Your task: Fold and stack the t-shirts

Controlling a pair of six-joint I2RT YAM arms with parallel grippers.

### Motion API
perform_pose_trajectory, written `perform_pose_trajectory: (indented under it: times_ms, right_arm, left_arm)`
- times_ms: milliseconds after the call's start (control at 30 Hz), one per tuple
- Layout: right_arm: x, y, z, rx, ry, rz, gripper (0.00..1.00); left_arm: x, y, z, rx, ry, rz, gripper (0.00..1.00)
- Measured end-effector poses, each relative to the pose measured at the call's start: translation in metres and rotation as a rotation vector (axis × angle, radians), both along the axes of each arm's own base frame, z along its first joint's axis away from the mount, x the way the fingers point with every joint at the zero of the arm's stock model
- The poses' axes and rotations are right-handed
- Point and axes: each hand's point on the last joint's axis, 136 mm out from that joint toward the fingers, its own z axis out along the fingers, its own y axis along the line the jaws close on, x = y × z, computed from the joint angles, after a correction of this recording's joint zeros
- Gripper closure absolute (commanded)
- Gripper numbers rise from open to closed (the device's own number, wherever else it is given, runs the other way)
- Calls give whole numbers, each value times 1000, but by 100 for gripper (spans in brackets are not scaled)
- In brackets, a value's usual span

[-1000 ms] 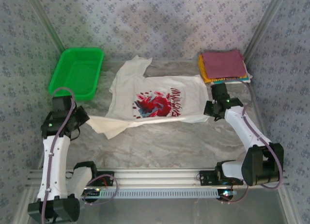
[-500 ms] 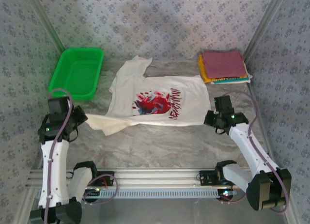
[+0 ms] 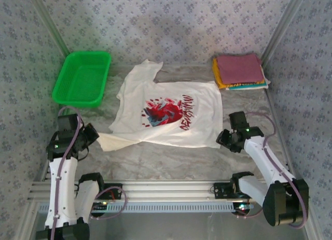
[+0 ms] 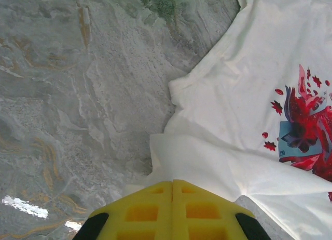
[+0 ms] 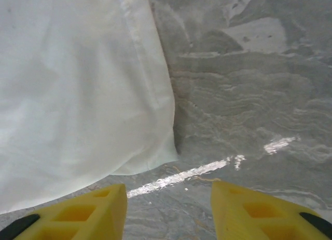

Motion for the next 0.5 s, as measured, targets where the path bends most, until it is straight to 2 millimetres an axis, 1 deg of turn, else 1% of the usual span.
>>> perform_pose_trajectory:
  times_ms: [133,300,400,500]
  right_arm:
    - [1,13,-7,22,13,28,48]
    - [-1,16,-24,25,55,33,44]
    - [4,19,-31,33,64,36,47]
    - [11,23,-36,40,57,43,54]
  left_arm:
    - [1,-1,-1,-7,-2,-1,100]
    - [1,-1,-2,-11,-2,4,100]
    - [1,-1,-3,-12,-1,4,100]
    - [2,-1,-3,-12,-2,4,100]
